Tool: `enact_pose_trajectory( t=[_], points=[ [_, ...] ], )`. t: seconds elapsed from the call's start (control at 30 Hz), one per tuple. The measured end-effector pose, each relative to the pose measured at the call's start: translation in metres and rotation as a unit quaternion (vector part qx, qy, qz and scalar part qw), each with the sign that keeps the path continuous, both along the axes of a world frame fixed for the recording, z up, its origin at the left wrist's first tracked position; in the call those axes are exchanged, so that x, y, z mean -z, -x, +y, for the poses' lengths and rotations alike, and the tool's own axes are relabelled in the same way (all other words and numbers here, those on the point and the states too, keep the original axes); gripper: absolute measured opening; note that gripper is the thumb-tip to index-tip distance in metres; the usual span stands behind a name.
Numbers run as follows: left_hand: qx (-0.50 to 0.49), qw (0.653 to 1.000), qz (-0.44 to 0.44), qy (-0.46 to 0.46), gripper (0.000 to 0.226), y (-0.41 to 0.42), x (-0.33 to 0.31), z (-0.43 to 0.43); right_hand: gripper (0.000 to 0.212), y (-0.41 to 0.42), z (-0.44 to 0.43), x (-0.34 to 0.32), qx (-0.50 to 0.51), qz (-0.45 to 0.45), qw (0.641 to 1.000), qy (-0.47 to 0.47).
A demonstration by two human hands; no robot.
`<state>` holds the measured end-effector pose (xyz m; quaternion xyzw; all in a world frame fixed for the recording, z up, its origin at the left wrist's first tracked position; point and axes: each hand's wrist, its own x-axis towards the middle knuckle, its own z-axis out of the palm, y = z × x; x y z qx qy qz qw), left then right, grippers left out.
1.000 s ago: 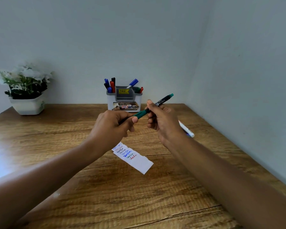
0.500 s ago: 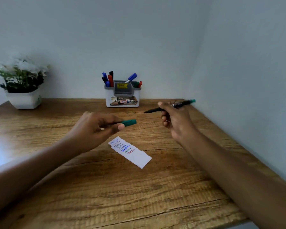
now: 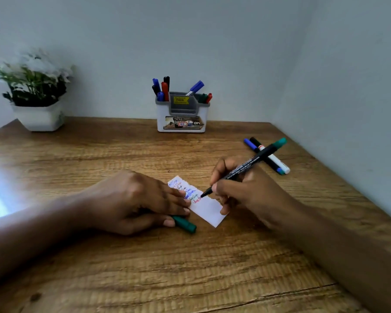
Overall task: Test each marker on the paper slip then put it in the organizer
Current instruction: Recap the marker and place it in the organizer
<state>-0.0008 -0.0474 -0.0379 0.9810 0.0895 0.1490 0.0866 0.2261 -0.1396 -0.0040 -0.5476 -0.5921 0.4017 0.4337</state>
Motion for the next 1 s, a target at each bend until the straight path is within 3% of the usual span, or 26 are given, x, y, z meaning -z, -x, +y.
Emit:
enact_pose_trajectory(
  t=[0.1, 0.67, 0.83, 1.0],
  points=[
    [-0.065, 0.997, 0.027, 0.026, 0.043, 0.002, 0.008, 0.003, 0.011, 0.0, 0.004, 0.006, 0.002, -0.018, 1.0, 0.02],
    [-0.043, 0.998, 0.021, 0.039, 0.041, 0.0, 0.002, -0.001, 0.012, -0.001, 0.007, 0.011, -0.039, -0.083, 0.996, -0.008],
    [0.059, 0.998, -0.034, 0.01, 0.029, -0.005, -0.007, -0.003, 0.01, -0.002, 0.008, 0.012, -0.032, -0.089, 0.996, -0.002],
    [0.066, 0.997, -0.042, 0.011, 0.029, -0.005, -0.006, -0.001, 0.011, -0.001, 0.009, 0.013, -0.018, -0.088, 0.996, -0.001]
  ],
)
